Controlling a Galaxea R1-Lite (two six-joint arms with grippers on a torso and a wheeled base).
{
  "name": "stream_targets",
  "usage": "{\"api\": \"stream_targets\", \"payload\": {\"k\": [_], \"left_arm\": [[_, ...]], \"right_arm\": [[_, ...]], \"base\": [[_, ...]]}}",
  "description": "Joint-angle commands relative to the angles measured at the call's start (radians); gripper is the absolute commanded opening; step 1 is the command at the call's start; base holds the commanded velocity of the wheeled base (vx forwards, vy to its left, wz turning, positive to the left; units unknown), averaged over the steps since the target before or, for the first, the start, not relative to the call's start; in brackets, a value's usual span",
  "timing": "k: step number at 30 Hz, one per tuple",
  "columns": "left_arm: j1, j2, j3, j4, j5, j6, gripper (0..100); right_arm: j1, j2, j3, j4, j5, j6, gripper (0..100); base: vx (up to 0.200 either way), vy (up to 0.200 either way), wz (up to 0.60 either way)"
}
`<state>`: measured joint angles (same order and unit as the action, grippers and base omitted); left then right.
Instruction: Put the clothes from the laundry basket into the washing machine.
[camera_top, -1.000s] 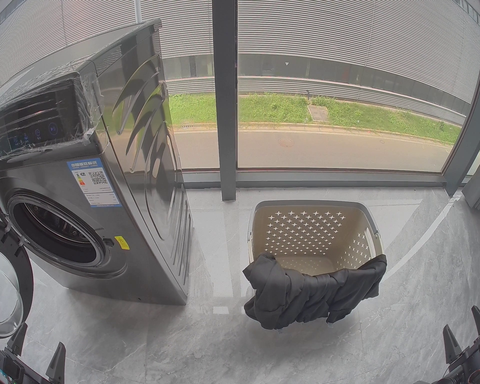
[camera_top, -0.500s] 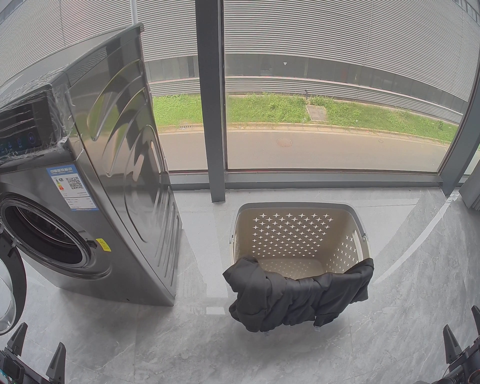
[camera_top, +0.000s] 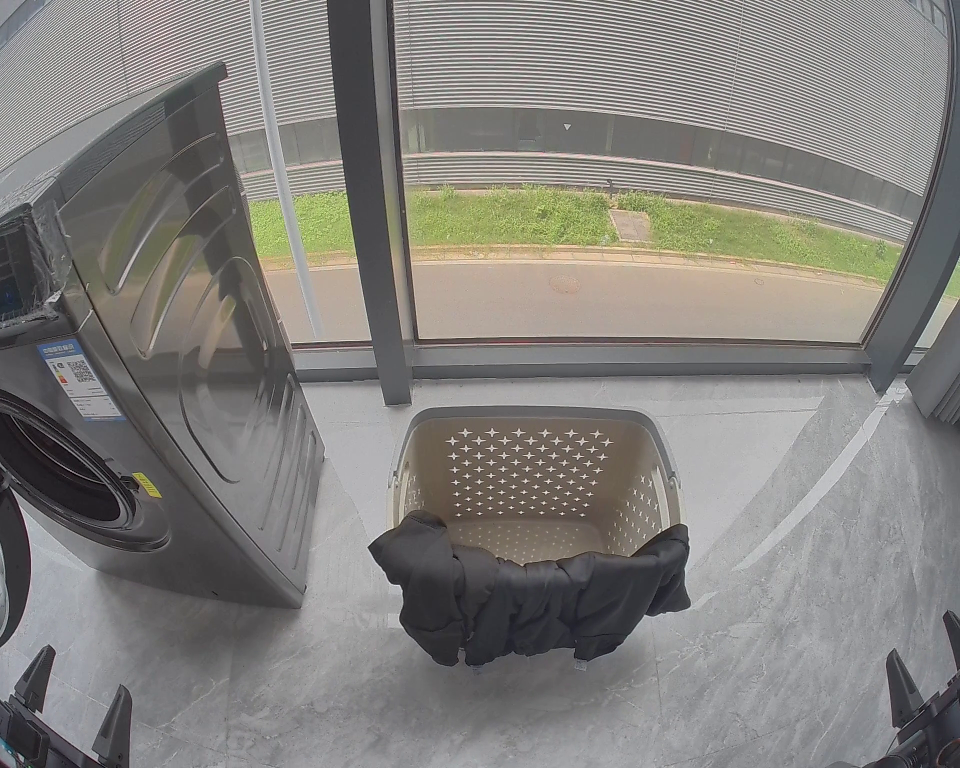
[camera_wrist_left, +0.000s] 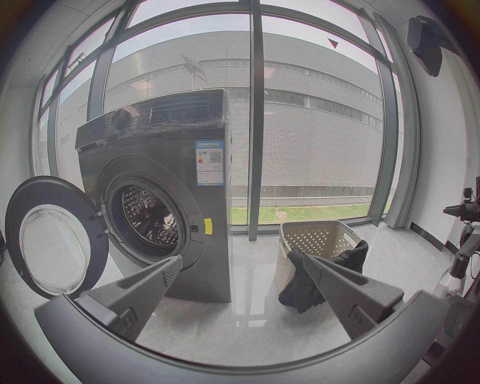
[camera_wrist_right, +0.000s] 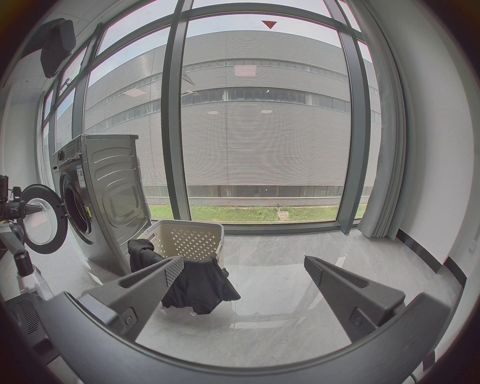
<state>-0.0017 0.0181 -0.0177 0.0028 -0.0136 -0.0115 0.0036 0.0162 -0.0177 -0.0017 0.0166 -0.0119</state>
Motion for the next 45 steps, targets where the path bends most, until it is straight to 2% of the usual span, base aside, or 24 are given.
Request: {"api": "stream_targets", "payload": {"k": [1, 11, 19, 23, 28, 32, 36, 38, 41, 45], "left_arm": [[0.000, -0.015, 0.018, 0.000, 0.000, 0.001, 100], [0.000, -0.015, 0.018, 0.000, 0.000, -0.001, 100], [0.000, -0.017, 0.018, 0.000, 0.006, 0.011, 100], [0.000, -0.015, 0.018, 0.002, -0.002, 0.004, 100], [0.000, -0.017, 0.016, 0.002, -0.006, 0.025, 100], [0.000, -0.017, 0.018, 0.002, 0.006, 0.007, 100], [0.000, -0.017, 0.018, 0.002, 0.006, 0.007, 100], [0.002, -0.017, 0.018, 0.002, 0.009, 0.016, 100], [0.000, -0.015, 0.016, 0.003, 0.014, -0.010, 100], [0.002, -0.017, 0.018, 0.002, 0.012, 0.010, 100]], "right_arm": [[-0.001, -0.016, 0.018, 0.000, 0.000, 0.000, 100], [-0.001, -0.016, 0.018, 0.000, 0.000, 0.000, 100], [0.001, -0.016, 0.018, 0.000, 0.000, 0.000, 100], [0.001, -0.016, 0.018, 0.000, 0.000, 0.000, 100], [-0.001, -0.016, 0.018, 0.000, 0.000, 0.000, 100], [0.001, -0.016, 0.018, 0.000, 0.000, 0.000, 100], [-0.001, -0.016, 0.018, 0.000, 0.000, 0.000, 100], [-0.001, -0.016, 0.018, 0.000, 0.000, 0.000, 100], [0.001, -0.016, 0.018, 0.000, 0.000, 0.000, 100], [-0.001, -0.016, 0.018, 0.000, 0.000, 0.000, 100]], "base": [[0.000, 0.000, 0.00], [0.000, 0.000, 0.00], [0.000, 0.000, 0.00], [0.000, 0.000, 0.00], [0.000, 0.000, 0.00], [0.000, 0.000, 0.00], [0.000, 0.000, 0.00], [0.000, 0.000, 0.00], [0.000, 0.000, 0.00], [0.000, 0.000, 0.00]]}}
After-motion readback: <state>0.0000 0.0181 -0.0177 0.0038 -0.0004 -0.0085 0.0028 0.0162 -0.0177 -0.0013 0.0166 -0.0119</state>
